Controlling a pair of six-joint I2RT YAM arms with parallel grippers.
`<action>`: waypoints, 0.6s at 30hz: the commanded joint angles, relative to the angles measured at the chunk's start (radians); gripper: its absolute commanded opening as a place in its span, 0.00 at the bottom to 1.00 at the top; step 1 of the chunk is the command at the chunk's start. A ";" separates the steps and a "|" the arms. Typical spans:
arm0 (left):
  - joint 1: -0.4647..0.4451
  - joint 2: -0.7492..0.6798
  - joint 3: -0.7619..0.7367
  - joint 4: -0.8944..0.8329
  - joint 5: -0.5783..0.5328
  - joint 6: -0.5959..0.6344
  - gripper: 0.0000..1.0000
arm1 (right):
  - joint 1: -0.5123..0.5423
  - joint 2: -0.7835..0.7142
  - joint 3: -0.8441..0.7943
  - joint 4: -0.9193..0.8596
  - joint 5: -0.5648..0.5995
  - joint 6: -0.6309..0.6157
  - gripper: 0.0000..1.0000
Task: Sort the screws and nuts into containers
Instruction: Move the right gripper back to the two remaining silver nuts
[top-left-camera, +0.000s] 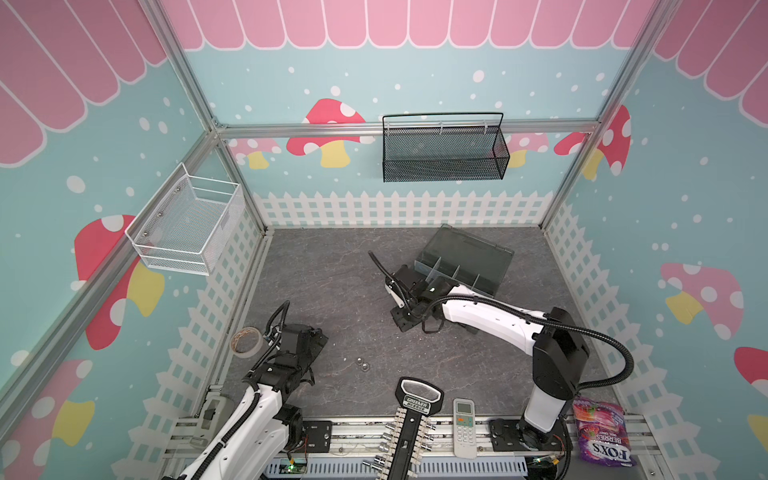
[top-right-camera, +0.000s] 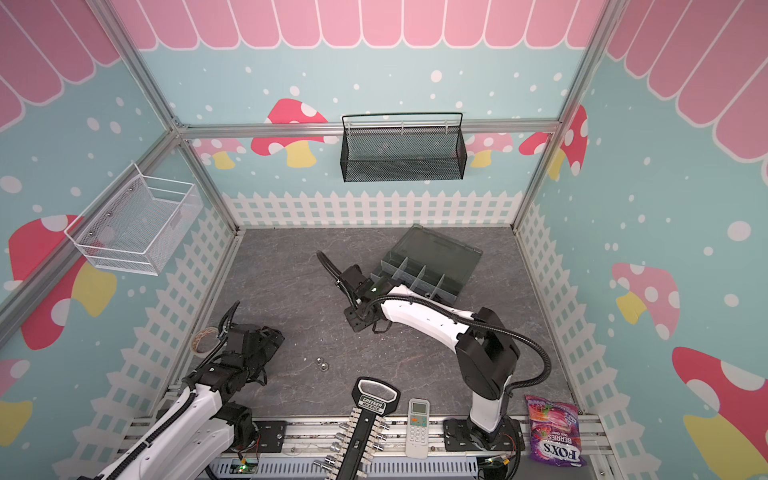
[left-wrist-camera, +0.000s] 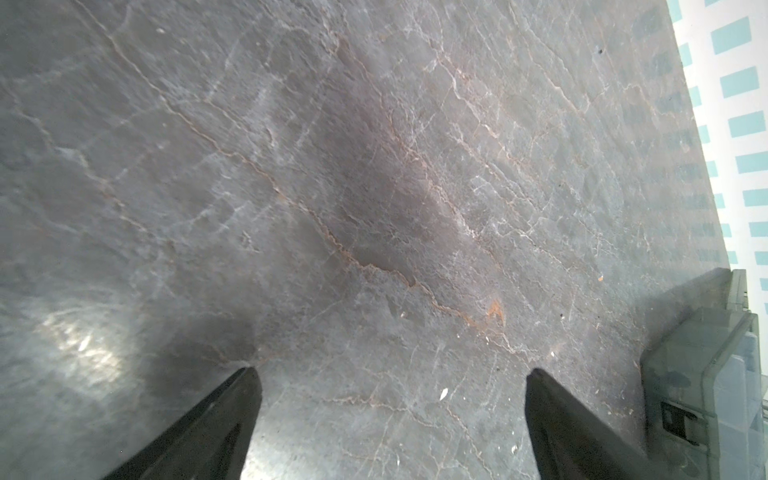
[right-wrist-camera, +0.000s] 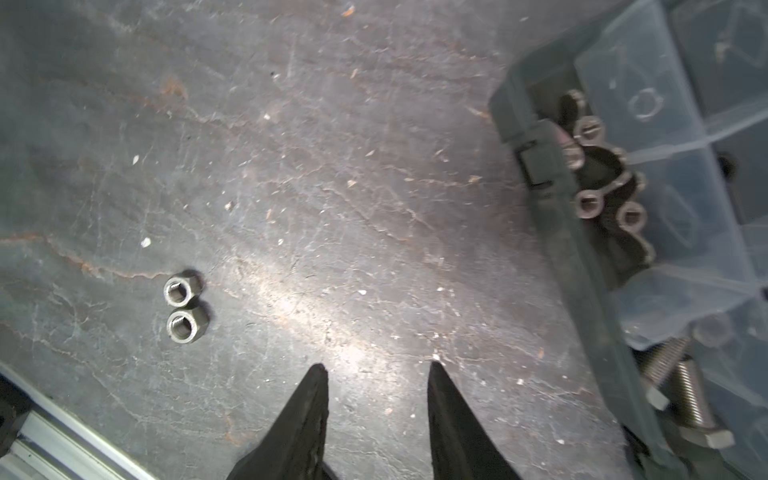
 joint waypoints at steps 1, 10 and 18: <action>0.009 -0.009 -0.014 0.010 0.001 -0.024 1.00 | 0.051 0.072 0.045 -0.004 -0.022 0.003 0.42; 0.010 -0.015 -0.016 0.010 0.003 -0.024 1.00 | 0.166 0.225 0.154 -0.015 -0.042 -0.034 0.45; 0.012 -0.014 -0.017 0.010 0.005 -0.024 1.00 | 0.211 0.288 0.192 -0.014 -0.064 -0.061 0.48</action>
